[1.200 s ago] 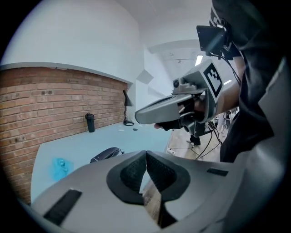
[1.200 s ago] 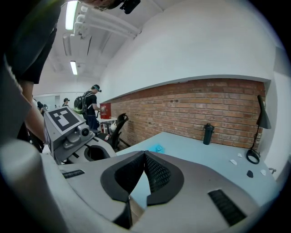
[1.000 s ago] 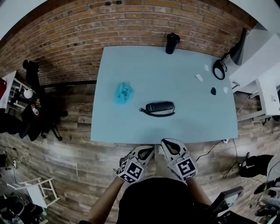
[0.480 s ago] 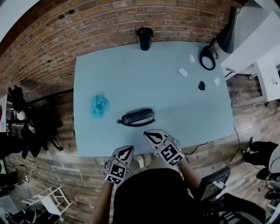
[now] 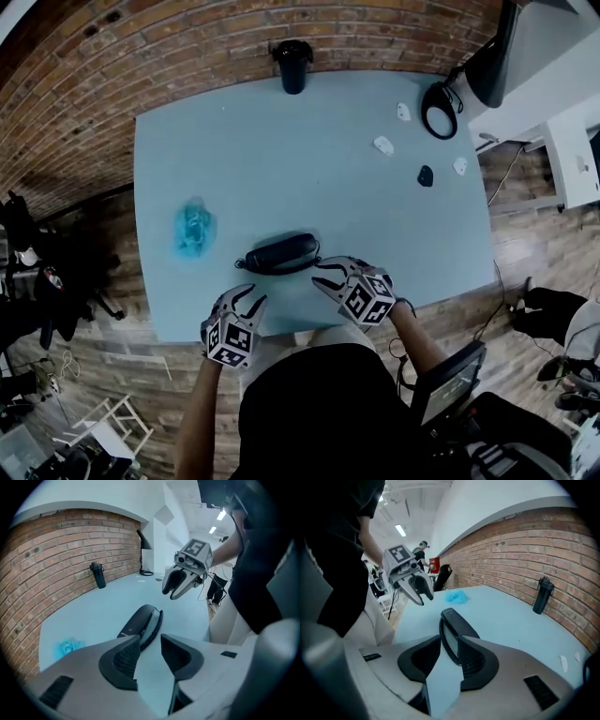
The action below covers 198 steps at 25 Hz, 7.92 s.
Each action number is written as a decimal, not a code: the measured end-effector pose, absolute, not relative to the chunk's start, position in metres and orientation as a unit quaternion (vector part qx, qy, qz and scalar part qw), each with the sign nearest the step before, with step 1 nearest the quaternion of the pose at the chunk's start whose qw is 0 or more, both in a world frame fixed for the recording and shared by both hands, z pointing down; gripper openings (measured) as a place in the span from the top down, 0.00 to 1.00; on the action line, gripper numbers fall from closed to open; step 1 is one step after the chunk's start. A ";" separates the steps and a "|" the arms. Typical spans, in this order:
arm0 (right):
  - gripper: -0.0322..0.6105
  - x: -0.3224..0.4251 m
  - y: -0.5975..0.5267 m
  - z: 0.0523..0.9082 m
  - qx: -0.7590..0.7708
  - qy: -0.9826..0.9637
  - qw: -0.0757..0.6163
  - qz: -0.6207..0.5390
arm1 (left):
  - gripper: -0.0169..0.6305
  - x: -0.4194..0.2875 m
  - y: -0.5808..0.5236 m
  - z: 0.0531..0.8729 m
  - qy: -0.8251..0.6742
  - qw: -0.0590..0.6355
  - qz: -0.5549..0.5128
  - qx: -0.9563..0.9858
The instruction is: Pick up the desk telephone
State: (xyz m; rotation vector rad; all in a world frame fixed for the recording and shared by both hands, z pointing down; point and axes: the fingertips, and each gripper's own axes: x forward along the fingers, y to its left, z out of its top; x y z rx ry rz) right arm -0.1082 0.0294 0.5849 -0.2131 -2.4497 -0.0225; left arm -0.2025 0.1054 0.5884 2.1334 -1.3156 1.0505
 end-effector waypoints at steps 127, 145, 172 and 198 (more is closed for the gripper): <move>0.57 -0.065 0.042 0.626 -0.116 -0.917 0.375 -0.069 | 0.50 -0.160 0.108 0.626 -0.377 0.232 0.361 0.821; 0.57 -0.071 0.024 0.575 -0.100 -0.934 0.331 -0.091 | 0.50 -0.166 0.089 0.574 -0.391 0.157 0.346 0.838; 0.57 -0.076 0.017 0.503 -0.129 -0.966 0.219 -0.045 | 0.50 -0.169 0.079 0.511 -0.371 0.150 0.270 0.876; 0.57 -0.085 0.012 0.466 -0.151 -0.975 0.163 -0.019 | 0.50 -0.176 0.075 0.475 -0.383 0.129 0.206 0.891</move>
